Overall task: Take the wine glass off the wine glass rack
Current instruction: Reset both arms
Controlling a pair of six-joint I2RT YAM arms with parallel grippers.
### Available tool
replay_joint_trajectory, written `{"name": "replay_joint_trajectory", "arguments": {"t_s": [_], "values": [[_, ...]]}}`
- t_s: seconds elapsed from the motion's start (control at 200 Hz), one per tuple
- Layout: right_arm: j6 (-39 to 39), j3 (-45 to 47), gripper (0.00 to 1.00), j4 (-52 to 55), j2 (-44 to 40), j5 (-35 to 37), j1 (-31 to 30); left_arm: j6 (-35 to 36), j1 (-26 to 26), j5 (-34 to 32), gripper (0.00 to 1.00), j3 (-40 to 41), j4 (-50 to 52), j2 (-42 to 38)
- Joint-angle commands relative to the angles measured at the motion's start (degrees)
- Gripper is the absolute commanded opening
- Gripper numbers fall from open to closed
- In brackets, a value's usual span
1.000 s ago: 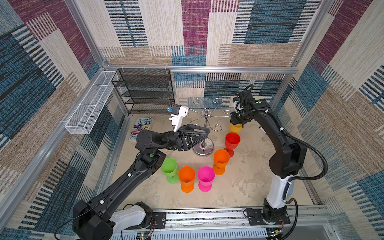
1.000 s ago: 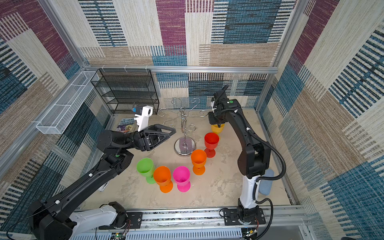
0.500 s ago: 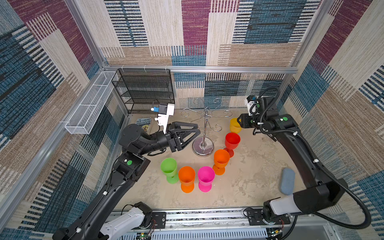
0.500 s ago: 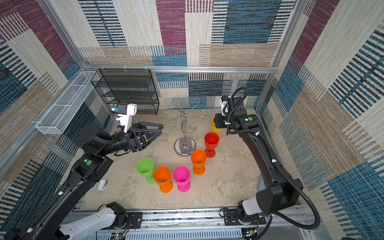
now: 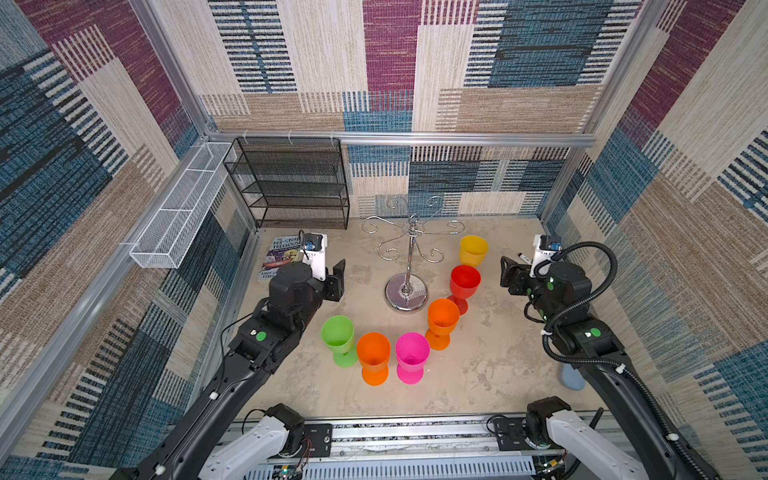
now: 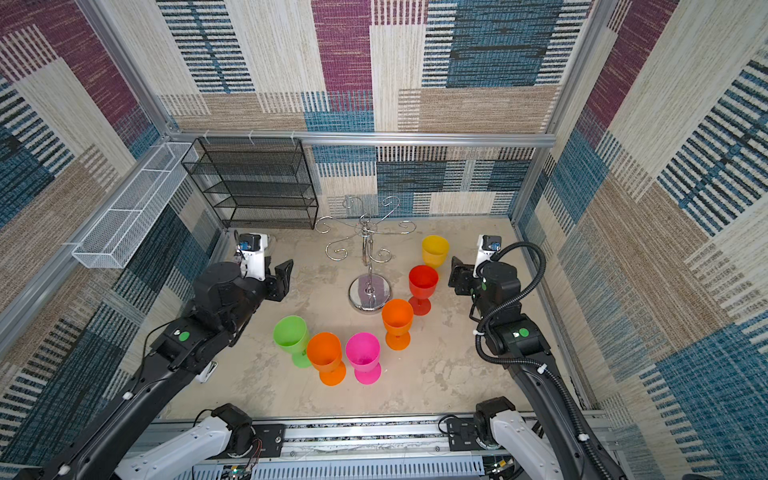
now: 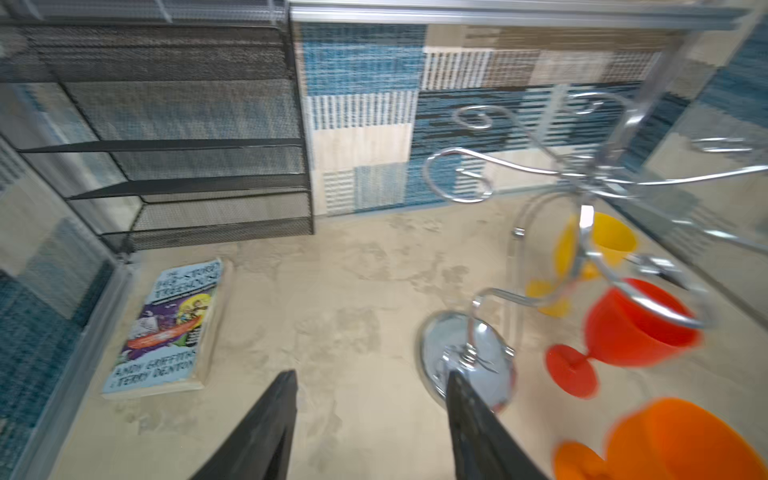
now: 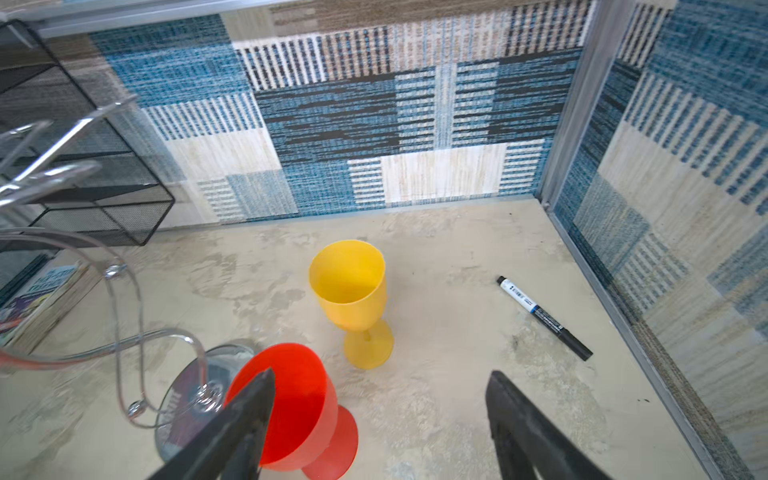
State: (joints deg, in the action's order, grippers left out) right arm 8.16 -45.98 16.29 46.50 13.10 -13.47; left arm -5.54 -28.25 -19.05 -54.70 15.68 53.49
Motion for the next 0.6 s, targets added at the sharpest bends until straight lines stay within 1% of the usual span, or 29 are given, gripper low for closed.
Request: {"name": "replay_joint_trajectory", "arguments": {"t_s": [0.0, 0.175, 0.25, 0.376, 0.496, 0.556, 0.596], "values": [[1.0, 5.1, 0.83, -11.9, -1.6, 7.1, 0.0, 7.8, 3.2, -9.5, 0.60, 6.3, -16.1, 2.2], [3.4, 7.0, 0.84, -12.3, -0.4, 6.1, 0.0, 8.9, 13.6, -1.4, 0.60, 18.7, -31.4, 6.1], [4.4, 8.6, 0.84, -13.3, -0.7, 6.9, 0.0, 10.2, 16.6, 0.3, 0.60, 23.4, -37.5, 7.9], [4.0, 11.1, 0.84, -16.1, -1.8, 7.6, 0.0, 10.7, 21.6, 5.7, 0.60, 26.7, -41.5, 12.0], [3.8, 11.4, 0.84, -16.9, 0.2, 8.7, 0.0, 9.4, 24.9, 10.2, 0.59, 28.7, -45.5, 17.9], [3.9, 12.2, 0.84, -18.2, 1.4, 9.8, 0.0, 7.5, 26.5, 13.1, 0.59, 30.7, -50.0, 20.7], [4.1, 13.0, 0.84, -19.8, 2.3, 10.5, 0.0, 6.4, 27.7, 15.2, 0.59, 32.1, -55.1, 22.5]]}}
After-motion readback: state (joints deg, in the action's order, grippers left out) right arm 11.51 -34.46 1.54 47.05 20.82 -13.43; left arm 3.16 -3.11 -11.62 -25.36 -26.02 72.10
